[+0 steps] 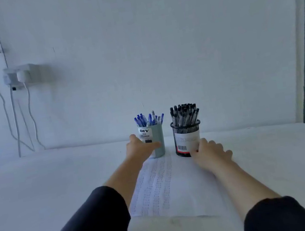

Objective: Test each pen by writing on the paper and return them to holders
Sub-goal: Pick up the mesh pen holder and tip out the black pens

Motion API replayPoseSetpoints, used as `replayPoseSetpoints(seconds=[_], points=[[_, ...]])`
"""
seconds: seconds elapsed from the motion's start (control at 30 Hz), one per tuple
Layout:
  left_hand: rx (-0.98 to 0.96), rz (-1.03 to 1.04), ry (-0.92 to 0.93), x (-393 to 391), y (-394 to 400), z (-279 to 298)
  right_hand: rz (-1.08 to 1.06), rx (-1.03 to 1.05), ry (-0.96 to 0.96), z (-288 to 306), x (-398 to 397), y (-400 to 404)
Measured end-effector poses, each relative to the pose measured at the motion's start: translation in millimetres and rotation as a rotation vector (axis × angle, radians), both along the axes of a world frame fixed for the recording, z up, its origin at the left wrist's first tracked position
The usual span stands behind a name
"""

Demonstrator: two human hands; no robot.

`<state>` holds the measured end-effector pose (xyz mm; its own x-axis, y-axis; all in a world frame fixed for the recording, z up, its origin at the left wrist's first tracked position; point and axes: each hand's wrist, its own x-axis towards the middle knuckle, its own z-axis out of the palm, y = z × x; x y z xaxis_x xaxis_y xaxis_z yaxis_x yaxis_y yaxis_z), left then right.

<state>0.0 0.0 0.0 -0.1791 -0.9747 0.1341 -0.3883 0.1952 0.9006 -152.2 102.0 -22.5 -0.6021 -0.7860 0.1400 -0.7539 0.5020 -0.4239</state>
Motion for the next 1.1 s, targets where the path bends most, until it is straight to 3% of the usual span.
replayPoseSetpoints(seconds=[0.17,0.27,0.47,0.6,0.8,1.1], points=[[-0.009,0.033,0.131,-31,-14,-8,-0.002,0.096,0.026,-9,-7,-5],[-0.054,0.120,0.077,-37,-24,-6,0.010,0.137,0.052,-8,-9,-6],[-0.061,0.024,0.062,-23,-37,-4,0.070,0.187,0.099,-13,-12,0],[-0.115,0.212,0.129,5,-55,-4,0.082,0.191,0.109,-14,-13,0],[-0.244,0.569,-0.038,72,-89,-9,0.102,0.222,0.157,-10,-15,5],[-0.120,0.602,0.026,91,-96,-23,0.116,0.218,0.121,-12,-26,8]])
